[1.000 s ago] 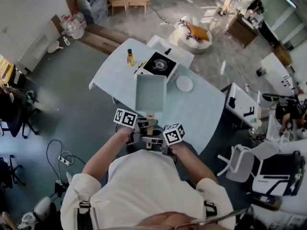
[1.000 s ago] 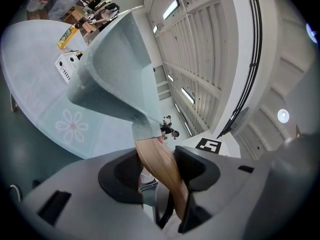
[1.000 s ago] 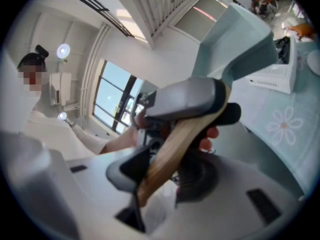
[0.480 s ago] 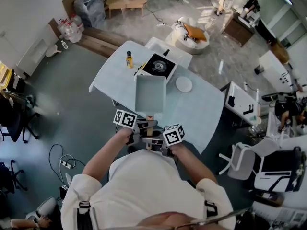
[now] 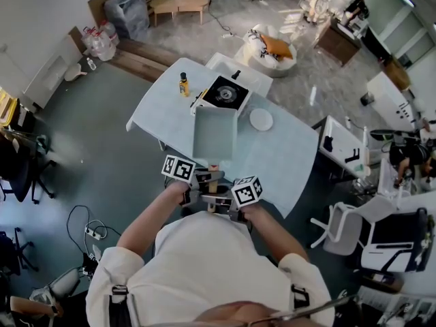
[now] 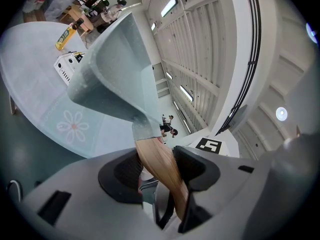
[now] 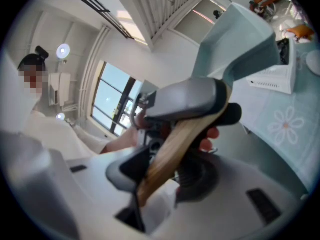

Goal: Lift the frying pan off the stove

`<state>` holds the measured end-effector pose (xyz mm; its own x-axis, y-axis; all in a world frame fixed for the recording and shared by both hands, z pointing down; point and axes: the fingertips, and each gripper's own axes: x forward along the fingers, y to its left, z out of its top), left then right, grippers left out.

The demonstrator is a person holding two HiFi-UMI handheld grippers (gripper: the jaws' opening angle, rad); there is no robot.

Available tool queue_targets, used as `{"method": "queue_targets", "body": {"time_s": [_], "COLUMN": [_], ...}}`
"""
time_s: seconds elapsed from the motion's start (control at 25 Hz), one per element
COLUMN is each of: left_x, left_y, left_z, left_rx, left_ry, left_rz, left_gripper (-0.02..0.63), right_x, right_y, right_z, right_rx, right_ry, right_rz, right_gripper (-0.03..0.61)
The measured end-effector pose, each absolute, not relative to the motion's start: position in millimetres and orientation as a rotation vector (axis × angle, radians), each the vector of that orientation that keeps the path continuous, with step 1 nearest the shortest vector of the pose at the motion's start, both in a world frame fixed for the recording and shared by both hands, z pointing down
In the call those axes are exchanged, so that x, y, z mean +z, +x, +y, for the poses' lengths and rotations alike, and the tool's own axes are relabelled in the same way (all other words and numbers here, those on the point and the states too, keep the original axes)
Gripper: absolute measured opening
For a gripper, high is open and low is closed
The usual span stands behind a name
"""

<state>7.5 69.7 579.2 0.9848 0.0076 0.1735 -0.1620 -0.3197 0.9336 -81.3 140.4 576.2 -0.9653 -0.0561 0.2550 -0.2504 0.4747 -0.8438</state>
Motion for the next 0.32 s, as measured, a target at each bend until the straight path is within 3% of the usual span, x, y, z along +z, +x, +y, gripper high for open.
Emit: {"method": "queue_targets", "body": {"time_s": [0.32], "left_x": [573.7], "left_y": [9.3], "left_z": [67.5], "left_rx": [0.167], "left_ry": [1.897], "left_rz": [-0.106], "left_gripper": [0.225], "right_x": [569.9], "right_y": [-80.4], "right_z": [138.7], "right_rx": [1.491], "right_ry": [0.266], "right_rz": [-2.539], "right_gripper": [0.176]}}
